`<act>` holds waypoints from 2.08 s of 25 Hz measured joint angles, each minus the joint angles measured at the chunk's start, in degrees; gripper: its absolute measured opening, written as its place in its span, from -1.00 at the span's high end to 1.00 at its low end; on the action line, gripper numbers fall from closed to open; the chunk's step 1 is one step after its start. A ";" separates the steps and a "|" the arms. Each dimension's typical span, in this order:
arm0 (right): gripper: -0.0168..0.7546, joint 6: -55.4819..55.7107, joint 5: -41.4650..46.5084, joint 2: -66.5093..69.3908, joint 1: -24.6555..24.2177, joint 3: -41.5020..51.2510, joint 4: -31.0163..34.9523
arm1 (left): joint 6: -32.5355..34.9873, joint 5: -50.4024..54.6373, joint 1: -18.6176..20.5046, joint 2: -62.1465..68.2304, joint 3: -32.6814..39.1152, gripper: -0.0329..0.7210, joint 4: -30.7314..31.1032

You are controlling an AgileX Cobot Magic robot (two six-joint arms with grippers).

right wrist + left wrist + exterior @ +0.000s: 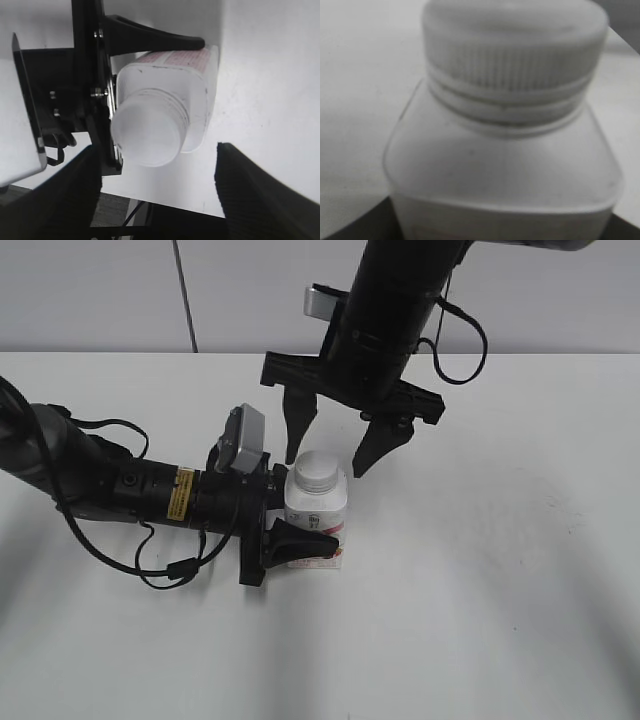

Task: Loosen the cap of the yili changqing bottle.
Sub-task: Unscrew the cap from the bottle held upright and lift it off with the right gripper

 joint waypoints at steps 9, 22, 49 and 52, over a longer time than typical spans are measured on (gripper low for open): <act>-0.48 -0.39 -0.87 0.98 0.22 -0.79 -0.06 | 0.00 0.00 0.00 0.00 0.00 -0.20 0.00; -0.48 -1.26 -2.16 2.14 0.57 -0.79 -0.46 | 0.00 0.00 0.00 0.00 0.00 -0.20 0.00; -0.43 -2.11 -0.38 3.76 0.57 -1.38 -1.11 | 0.00 0.00 0.00 0.00 0.00 -0.20 -0.12; -0.27 -2.11 -0.38 3.76 0.57 -1.38 -1.11 | 0.00 0.00 0.00 0.00 0.00 -0.20 -0.12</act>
